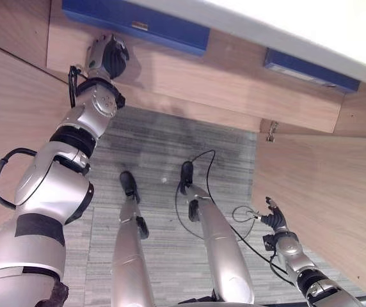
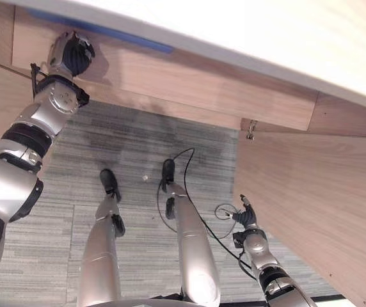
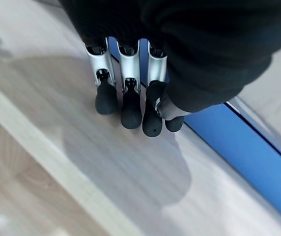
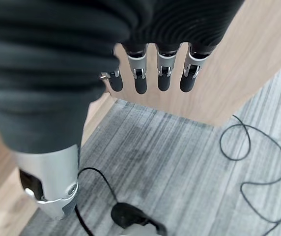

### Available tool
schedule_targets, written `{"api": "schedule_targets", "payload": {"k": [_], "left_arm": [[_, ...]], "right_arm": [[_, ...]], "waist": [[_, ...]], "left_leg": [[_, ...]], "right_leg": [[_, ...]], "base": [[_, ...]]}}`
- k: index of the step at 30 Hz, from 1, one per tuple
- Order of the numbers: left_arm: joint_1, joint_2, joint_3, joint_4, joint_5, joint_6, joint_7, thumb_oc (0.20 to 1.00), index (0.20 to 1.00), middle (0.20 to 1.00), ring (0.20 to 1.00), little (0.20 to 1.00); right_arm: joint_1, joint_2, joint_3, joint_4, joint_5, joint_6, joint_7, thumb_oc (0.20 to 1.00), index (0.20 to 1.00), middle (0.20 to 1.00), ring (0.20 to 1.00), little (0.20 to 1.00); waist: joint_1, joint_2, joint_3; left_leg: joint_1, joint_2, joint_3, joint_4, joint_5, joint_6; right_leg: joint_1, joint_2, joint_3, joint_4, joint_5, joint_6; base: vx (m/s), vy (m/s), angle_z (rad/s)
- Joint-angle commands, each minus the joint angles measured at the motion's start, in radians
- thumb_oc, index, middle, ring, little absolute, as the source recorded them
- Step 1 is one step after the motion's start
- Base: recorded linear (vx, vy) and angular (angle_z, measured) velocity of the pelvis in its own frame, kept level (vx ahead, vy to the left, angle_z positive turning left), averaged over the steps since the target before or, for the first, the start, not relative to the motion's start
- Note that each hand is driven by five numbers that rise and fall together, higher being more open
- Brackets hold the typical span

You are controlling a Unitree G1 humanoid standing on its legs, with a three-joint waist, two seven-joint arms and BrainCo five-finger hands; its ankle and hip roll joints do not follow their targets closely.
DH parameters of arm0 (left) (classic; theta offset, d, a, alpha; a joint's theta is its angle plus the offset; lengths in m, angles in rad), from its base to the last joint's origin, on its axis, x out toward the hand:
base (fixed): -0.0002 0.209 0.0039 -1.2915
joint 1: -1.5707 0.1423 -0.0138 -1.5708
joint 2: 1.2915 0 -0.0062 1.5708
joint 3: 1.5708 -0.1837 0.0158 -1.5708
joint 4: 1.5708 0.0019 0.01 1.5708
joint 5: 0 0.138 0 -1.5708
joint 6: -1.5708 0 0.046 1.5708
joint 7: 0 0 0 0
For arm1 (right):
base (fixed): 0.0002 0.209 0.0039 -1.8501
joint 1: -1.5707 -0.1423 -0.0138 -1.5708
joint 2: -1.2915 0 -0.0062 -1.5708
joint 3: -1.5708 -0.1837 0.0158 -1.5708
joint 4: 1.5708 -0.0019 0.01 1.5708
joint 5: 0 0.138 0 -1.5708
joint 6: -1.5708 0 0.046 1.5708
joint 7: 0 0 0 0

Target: Put the empty folder in the office cabinet

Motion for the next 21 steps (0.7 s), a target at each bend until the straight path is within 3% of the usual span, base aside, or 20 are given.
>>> {"api": "schedule_targets", "payload": {"k": [1,11,21], "left_arm": [[-0.025,0.025,0.038,0.009,-0.055,-0.037,0.010,0.200,0.200,0.200,0.200,0.200],[-0.077,0.049,0.021,0.035,-0.075,-0.036,-0.007,0.200,0.200,0.200,0.200,0.200],[-0.216,0.114,-0.042,0.102,-0.112,-0.030,-0.036,0.200,0.200,0.200,0.200,0.200]], "right_arm": [[0.055,-0.023,-0.001,-0.024,0.059,-0.011,-0.018,1.000,1.000,1.000,1.000,1.000],[0.059,-0.031,-0.008,-0.020,0.069,-0.016,-0.009,1.000,1.000,1.000,1.000,1.000],[0.042,-0.045,-0.012,-0.019,0.098,-0.022,0.009,1.000,1.000,1.000,1.000,1.000]], "waist": [[-0.019,0.014,-0.060],[-0.030,0.020,-0.090],[-0.050,0.051,-0.114]], "left_leg": [[-0.025,0.056,-0.068,0.124,-0.124,-0.046],[-0.105,0.062,-0.081,0.218,-0.165,-0.034],[-0.147,0.065,-0.078,0.230,-0.172,-0.032]], "right_leg": [[-0.011,-0.079,0.017,0.030,0.035,0.110],[-0.083,-0.078,0.028,0.102,0.005,0.095],[-0.129,-0.091,0.043,0.099,0.016,0.099]], "base": [[-0.01,0.005,0.04],[0.00,0.007,-0.01],[0.01,0.040,-0.04]]}}
